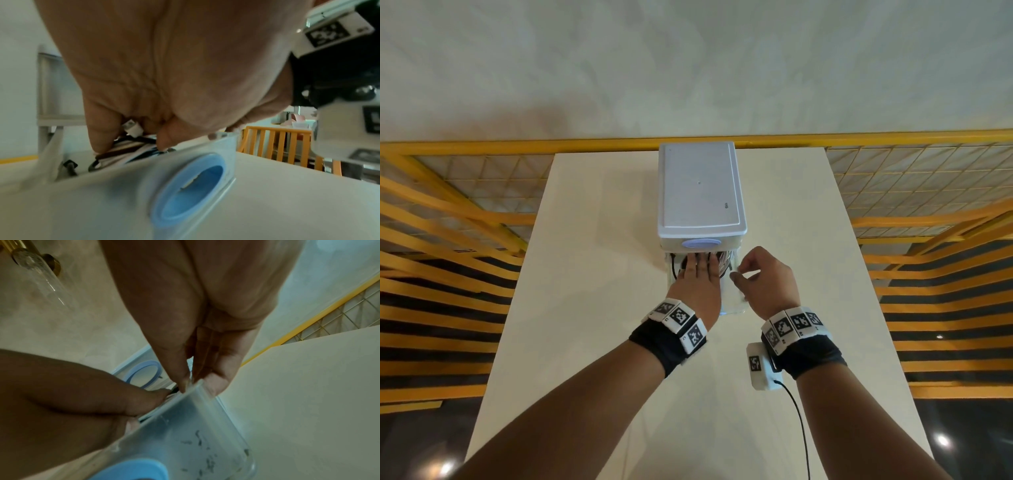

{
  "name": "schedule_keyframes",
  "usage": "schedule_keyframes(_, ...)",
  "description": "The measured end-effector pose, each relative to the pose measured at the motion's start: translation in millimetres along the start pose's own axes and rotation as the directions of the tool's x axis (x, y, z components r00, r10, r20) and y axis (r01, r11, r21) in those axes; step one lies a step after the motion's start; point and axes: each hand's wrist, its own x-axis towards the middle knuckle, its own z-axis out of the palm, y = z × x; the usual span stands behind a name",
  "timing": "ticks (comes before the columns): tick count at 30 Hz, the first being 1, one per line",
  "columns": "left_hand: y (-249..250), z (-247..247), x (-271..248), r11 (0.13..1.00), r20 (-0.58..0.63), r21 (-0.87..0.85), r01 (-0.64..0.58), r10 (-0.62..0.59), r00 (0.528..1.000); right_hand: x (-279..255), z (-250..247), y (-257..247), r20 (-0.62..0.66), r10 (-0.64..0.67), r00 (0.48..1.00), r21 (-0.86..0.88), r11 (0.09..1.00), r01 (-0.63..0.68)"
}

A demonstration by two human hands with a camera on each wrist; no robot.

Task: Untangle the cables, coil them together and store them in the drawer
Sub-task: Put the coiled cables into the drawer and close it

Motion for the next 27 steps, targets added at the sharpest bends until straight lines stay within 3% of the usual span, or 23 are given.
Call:
schedule_keyframes(5, 5, -6, 0, 1.000, -0.001, -0.001, 0.029, -0.029, 1.000, -2, -1, -3, 0.006, 0.003, 1.000, -0.011, 1.000, -0.003)
schedule_keyframes(11, -20, -18, -7, 0.967, -0.108, -0.232, -0.104, 0.081, 0.991, -6, -1, -4, 0.022, 0.008, 1.000, -0.014, 1.000, -0.007)
schedule_keyframes(13, -28, -18, -9, 0.960, -0.205, -0.260, -0.101, 0.047, 0.978, -12, 0, -4, -0.041, -0.080, 0.996, -0.082, 0.994, 0.077)
schedule_keyframes(15, -35, -20, -16, 0.955, -0.337, -0.290, -0.057, -0.046, 0.940, -18, 3, -6, -0.086, -0.248, 0.965, -0.157, 0.960, 0.233)
schedule_keyframes(19, -47, -20, -26, 0.945, -0.419, -0.327, -0.003, -0.142, 0.897, -21, 9, -21, 0.109, -0.464, 0.879, -0.275, 0.836, 0.475)
schedule_keyframes(21, -48, -18, -29, 0.956, -0.398, -0.292, 0.011, -0.132, 0.908, -18, 10, -28, 0.155, -0.456, 0.876, -0.289, 0.827, 0.482)
schedule_keyframes(23, -47, -15, -29, 0.958, -0.384, -0.285, 0.018, -0.131, 0.914, -13, 10, -31, 0.184, -0.370, 0.911, -0.302, 0.860, 0.411)
schedule_keyframes(27, -44, -7, -23, 0.898, -0.345, -0.440, -0.006, -0.163, 0.924, -1, 14, -32, 0.229, -0.247, 0.942, -0.404, 0.856, 0.322)
